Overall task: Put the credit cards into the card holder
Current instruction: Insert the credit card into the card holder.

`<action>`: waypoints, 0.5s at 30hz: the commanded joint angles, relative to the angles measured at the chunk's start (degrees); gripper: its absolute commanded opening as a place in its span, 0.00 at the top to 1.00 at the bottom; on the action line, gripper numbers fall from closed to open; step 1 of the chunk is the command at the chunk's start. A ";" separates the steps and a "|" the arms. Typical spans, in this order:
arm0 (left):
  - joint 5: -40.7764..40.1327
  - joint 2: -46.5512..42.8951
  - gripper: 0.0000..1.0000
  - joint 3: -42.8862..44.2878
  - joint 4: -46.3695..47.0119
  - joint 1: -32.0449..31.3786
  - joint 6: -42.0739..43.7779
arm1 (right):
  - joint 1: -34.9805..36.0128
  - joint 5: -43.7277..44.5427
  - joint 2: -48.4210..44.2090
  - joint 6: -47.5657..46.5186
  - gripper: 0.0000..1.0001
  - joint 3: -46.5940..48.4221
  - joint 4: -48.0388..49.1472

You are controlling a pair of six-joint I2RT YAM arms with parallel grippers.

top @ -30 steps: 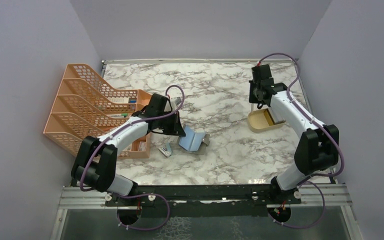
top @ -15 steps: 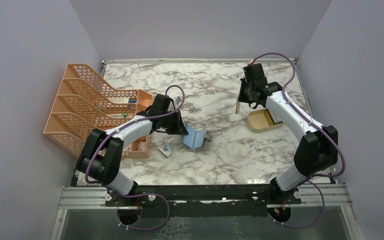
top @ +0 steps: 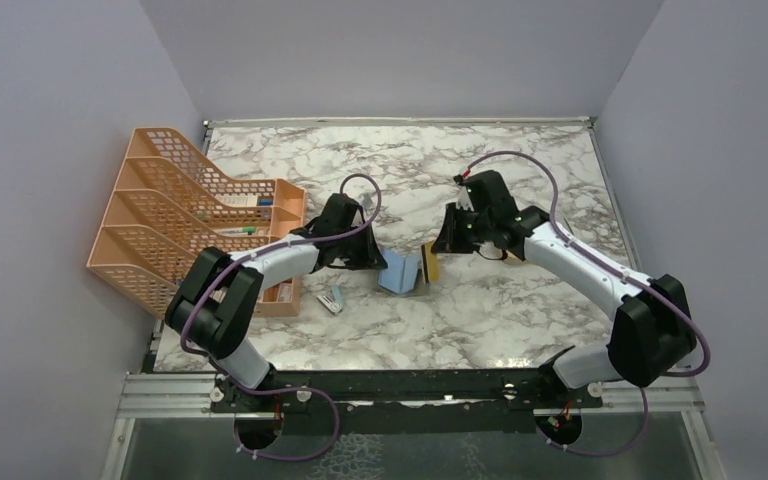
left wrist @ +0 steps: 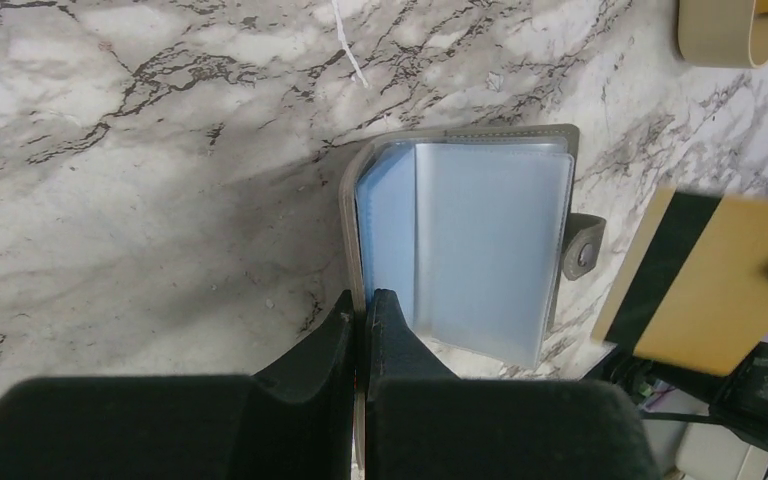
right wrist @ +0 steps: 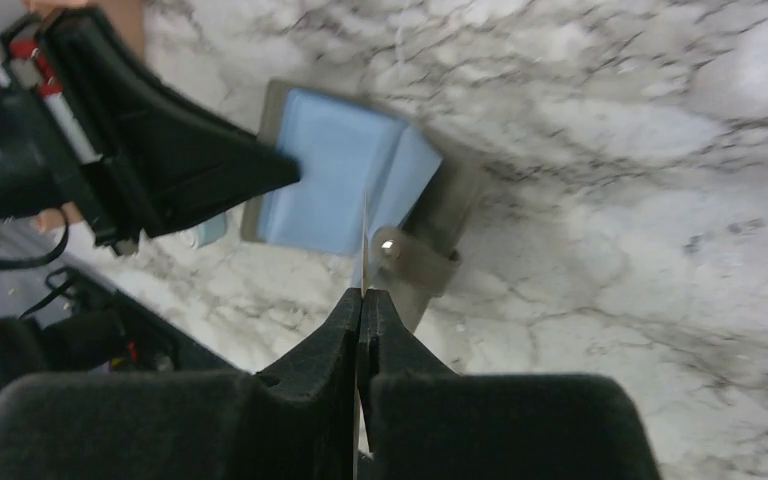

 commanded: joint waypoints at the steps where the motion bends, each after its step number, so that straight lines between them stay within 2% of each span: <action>1: -4.03 -0.14 1.00 -2.42 4.56 -0.97 -1.99 | 2.80 -9.93 -2.94 5.52 0.99 -3.83 7.44; 9: -3.95 -1.86 1.00 -4.49 6.25 -1.96 -3.63 | 6.92 -9.28 -5.10 13.78 0.99 -8.92 15.39; 15: -3.77 -3.79 1.00 -4.93 5.80 -2.60 -4.63 | 8.80 -6.99 -4.44 17.29 0.99 -7.40 16.22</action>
